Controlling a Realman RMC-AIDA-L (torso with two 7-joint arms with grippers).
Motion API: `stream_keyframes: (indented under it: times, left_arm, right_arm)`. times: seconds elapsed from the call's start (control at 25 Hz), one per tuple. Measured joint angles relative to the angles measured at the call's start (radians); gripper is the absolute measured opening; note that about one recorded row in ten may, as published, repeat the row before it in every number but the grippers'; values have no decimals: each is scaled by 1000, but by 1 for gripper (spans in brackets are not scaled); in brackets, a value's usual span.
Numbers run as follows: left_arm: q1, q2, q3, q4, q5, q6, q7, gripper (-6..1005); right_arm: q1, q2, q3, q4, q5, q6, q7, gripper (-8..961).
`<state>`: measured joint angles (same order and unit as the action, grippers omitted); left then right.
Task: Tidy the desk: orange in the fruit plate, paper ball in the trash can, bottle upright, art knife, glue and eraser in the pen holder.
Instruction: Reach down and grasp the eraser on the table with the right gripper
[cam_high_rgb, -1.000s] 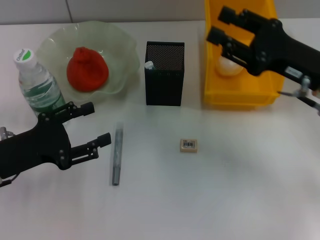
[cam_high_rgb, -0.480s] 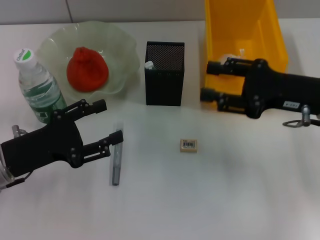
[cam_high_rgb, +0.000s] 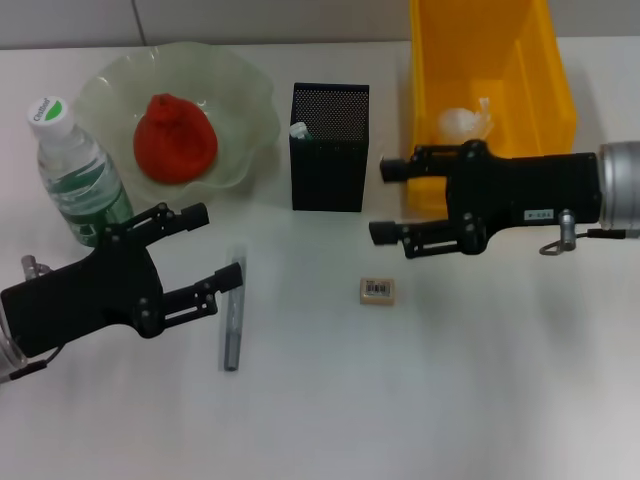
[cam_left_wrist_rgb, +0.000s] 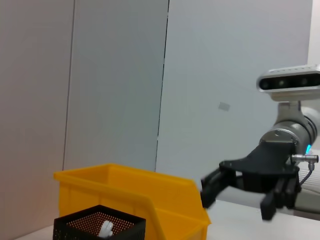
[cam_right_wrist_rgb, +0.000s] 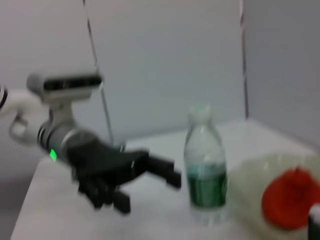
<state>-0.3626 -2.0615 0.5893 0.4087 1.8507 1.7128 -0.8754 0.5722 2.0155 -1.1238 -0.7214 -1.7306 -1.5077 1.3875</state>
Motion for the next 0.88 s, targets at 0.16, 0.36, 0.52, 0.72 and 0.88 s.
stream_keyframes:
  times: [0.16, 0.36, 0.52, 0.72, 0.88]
  left_arm:
    - [-3, 2, 0, 1, 2, 0, 0, 799]
    - [-4, 2, 2, 2, 5, -13, 6, 798]
    - [-7, 0, 8, -2, 6, -27, 7, 798]
    - [-9, 0, 10, -4, 7, -32, 4, 798]
    - [-13, -1, 12, -4, 9, -32, -2, 798]
  right_arm:
    - [55, -2, -1, -46, -124, -7, 119, 777]
    - [139, 7, -4, -136, -353, -11, 302, 772]
    - [202, 20, -8, -148, -479, -32, 356, 768]
    - [269, 54, -9, -153, -651, -38, 398, 763]
    - [295, 65, -49, -154, -708, -34, 422, 758]
